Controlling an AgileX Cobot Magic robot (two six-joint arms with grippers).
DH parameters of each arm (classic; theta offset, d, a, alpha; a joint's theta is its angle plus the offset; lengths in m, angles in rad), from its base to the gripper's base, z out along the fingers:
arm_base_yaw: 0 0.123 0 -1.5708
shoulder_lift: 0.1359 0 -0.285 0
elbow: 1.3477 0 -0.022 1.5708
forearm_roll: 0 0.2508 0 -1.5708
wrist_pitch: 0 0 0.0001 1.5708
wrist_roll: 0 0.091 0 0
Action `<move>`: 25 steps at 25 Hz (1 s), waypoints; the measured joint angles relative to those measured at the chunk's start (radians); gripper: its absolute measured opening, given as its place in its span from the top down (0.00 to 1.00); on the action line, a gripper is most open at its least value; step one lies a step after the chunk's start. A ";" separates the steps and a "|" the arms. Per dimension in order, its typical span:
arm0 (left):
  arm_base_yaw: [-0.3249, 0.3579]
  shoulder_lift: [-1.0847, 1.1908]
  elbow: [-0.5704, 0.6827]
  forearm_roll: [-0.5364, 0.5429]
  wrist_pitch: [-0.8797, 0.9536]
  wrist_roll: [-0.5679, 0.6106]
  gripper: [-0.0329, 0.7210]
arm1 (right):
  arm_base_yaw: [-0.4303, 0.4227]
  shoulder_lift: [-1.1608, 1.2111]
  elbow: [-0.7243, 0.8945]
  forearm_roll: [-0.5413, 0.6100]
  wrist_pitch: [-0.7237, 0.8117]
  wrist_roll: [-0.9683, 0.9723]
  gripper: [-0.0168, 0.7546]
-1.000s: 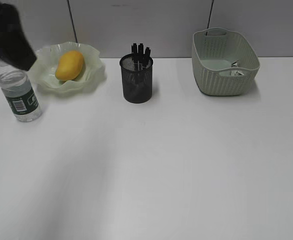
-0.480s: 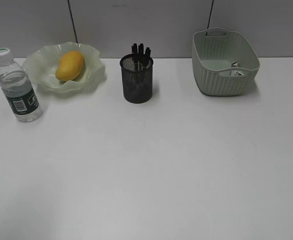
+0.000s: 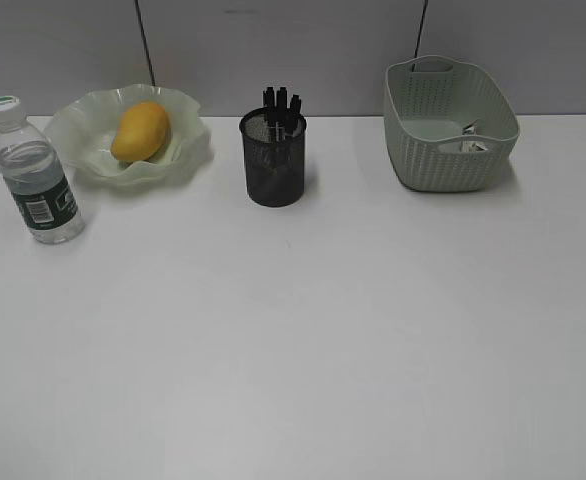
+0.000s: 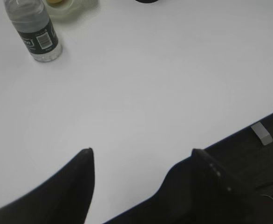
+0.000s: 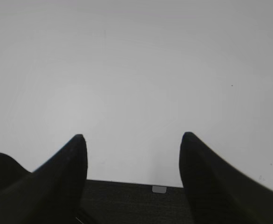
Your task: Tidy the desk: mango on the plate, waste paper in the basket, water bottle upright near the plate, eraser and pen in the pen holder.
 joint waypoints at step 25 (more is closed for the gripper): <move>0.000 -0.016 0.079 -0.001 -0.031 -0.026 0.38 | 0.000 0.000 0.000 0.000 0.000 0.000 0.34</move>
